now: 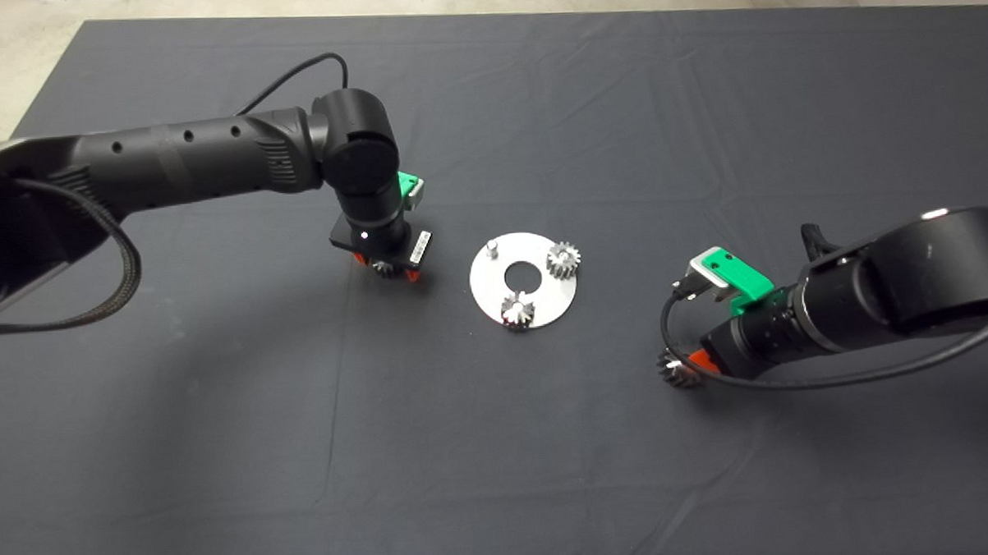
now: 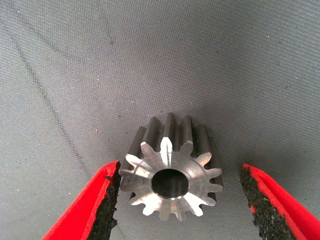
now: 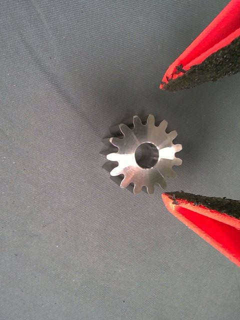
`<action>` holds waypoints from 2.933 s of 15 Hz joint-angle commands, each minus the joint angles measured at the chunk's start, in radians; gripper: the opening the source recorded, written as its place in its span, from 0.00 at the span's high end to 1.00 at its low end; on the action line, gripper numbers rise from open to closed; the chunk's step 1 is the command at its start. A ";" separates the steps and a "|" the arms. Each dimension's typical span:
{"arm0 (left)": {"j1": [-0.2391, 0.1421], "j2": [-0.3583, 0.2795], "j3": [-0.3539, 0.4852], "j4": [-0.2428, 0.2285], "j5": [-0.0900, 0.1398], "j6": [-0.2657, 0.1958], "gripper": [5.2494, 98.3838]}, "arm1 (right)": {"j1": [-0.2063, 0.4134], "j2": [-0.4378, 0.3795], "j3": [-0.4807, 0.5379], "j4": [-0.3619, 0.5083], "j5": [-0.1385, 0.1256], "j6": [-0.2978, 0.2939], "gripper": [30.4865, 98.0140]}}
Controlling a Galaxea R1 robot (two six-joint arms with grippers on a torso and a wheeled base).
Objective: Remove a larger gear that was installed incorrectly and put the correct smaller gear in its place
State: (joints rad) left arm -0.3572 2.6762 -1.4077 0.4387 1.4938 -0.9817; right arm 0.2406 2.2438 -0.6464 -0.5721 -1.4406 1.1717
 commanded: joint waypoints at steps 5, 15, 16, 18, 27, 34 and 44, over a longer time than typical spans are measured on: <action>-0.013 -0.002 -0.008 -0.002 0.013 0.005 0.47 | 0.099 -0.033 0.066 0.033 -0.004 0.039 0.66; -0.013 -0.002 -0.015 -0.002 0.013 0.005 0.62 | 0.340 -0.287 0.271 0.403 -0.006 0.083 0.52; -0.013 0.002 -0.022 -0.002 0.013 0.006 0.62 | 0.362 -0.287 0.274 0.438 -0.006 0.083 0.52; -0.013 0.002 -0.025 -0.002 0.011 0.006 0.64 | 0.388 -0.295 0.274 0.465 -0.006 0.083 0.44; -0.023 0.011 0.001 -0.002 0.025 0.000 0.69 | 0.413 -0.296 0.275 0.560 -0.006 0.083 0.44; -0.135 0.044 0.052 -0.098 0.026 -0.021 0.70 | 0.416 -0.296 0.275 0.561 -0.011 0.083 0.44; -0.189 0.215 0.053 -0.163 0.045 -0.100 0.71 | 0.503 -0.290 0.283 0.671 -0.011 0.083 0.44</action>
State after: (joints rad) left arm -0.5170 2.8540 -1.3651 0.2938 1.5274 -1.0580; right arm 0.7043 1.9513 -0.3721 0.0219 -1.4534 1.2474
